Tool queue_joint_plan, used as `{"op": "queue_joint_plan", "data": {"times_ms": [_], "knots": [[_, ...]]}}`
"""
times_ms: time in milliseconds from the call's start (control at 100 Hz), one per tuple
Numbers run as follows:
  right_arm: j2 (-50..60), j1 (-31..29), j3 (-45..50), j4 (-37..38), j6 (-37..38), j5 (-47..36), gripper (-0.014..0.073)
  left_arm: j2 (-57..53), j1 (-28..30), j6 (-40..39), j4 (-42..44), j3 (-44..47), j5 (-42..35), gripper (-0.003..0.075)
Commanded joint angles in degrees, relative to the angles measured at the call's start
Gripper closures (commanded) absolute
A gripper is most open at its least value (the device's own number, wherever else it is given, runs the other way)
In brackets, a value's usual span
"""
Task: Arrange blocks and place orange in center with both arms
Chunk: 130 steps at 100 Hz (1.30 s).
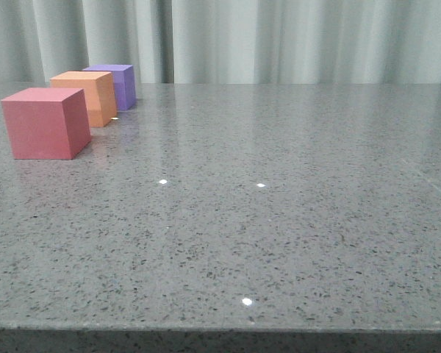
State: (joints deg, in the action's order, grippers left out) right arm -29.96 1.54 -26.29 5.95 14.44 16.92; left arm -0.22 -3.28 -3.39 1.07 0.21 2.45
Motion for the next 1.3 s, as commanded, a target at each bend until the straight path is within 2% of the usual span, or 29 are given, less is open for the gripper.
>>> {"op": "queue_joint_plan", "data": {"times_ms": [0,330,440,850,960,1130,1290], "knots": [[-0.03,-0.16,-1.55,0.18,-0.38,-4.39,0.0662,-2.13,-0.47,-0.06,0.01,2.39,-4.65,0.0741],[-0.03,-0.16,-1.55,0.18,-0.38,-4.39,0.0662,-2.13,-0.47,-0.06,0.01,2.39,-4.65,0.0741],[1.16,-0.16,-1.43,3.30,-0.69,-4.45,0.0662,-2.13,-0.47,-0.06,0.01,2.39,-4.65,0.0741],[21.57,-0.16,13.45,3.81,-0.95,-14.66,0.0662,-2.13,-0.47,-0.06,0.01,2.39,-4.65,0.0741],[26.75,-0.16,17.68,1.65,-3.31,-15.54,0.0662,-2.13,-0.47,-0.06,0.01,2.39,-4.65,0.0741],[31.58,-0.16,22.51,-5.95,-9.75,-15.88,0.0662,-2.13,-0.47,-0.06,0.01,2.39,-4.65,0.0741],[31.75,-0.16,25.33,-5.95,-9.76,-19.01,0.0662,-2.13,-0.47,-0.06,0.01,2.39,-4.65,0.0741]]}}
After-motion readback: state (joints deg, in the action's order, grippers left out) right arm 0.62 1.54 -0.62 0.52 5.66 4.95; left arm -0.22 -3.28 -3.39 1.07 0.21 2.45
